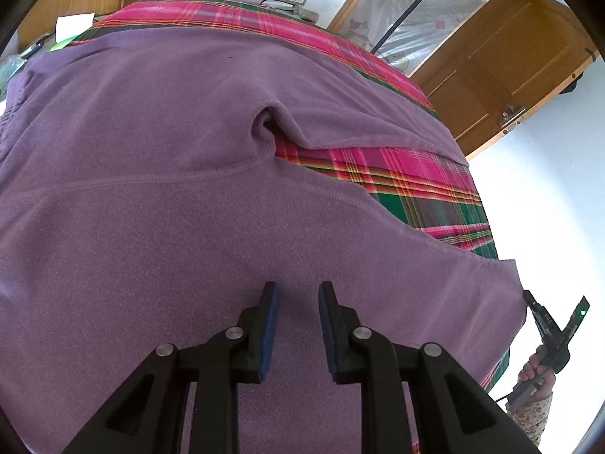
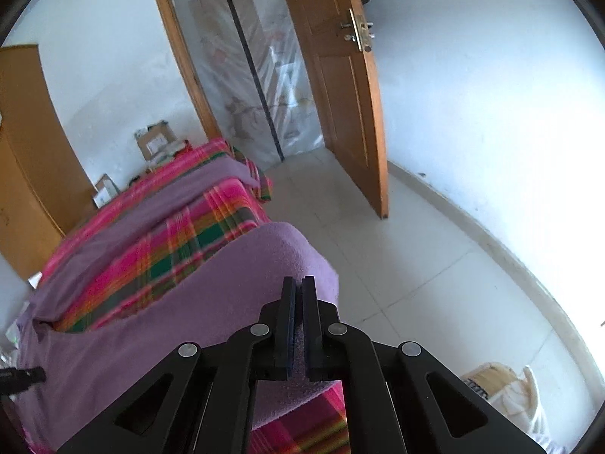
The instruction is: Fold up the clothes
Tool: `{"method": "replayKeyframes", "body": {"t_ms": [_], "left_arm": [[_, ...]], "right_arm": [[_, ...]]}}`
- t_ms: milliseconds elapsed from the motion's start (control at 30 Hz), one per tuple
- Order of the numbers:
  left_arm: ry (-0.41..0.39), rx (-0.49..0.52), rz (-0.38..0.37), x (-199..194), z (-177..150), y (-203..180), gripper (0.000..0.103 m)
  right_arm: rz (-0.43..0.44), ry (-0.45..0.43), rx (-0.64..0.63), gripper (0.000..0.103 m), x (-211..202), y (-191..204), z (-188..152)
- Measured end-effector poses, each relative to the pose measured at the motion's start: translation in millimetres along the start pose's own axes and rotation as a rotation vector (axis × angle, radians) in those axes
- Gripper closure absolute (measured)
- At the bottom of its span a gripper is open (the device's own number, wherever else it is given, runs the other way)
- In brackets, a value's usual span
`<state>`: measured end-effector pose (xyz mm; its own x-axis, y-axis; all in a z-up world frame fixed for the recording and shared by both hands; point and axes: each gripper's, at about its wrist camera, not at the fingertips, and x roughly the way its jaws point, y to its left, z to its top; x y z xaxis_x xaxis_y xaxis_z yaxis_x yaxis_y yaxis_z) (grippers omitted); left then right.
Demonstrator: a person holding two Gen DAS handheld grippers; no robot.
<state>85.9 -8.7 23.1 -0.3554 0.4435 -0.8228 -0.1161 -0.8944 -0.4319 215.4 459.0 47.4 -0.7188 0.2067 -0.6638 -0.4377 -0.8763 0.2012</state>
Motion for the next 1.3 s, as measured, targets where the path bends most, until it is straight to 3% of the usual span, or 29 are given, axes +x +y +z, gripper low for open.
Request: {"method": "replayKeyframes", "body": {"t_ms": [167,600,900,1233,1300], "left_arm": [[0.003,-0.003,-0.007,-4,-5,1,0.081],[0.002,0.016,-0.021,-5,-9,0,0.081],[-0.027,-0.026,-0.006,-21,3,16,0.081],[-0.072,-0.054,0.077,-50,26,47,0.081],[-0.081,-0.080,0.098,-53,30,57,0.081]], "right_arm": [[-0.043,0.040,0.027,0.100,10,-11,-12],[-0.134,0.003,0.014,0.100,-5,-14,-9],[0.046,0.060,-0.068,0.096,16,50,15],[0.299,0.152,-0.309,0.088,56,183,25],[0.354,0.165,-0.381,0.079,65,219,20]]}}
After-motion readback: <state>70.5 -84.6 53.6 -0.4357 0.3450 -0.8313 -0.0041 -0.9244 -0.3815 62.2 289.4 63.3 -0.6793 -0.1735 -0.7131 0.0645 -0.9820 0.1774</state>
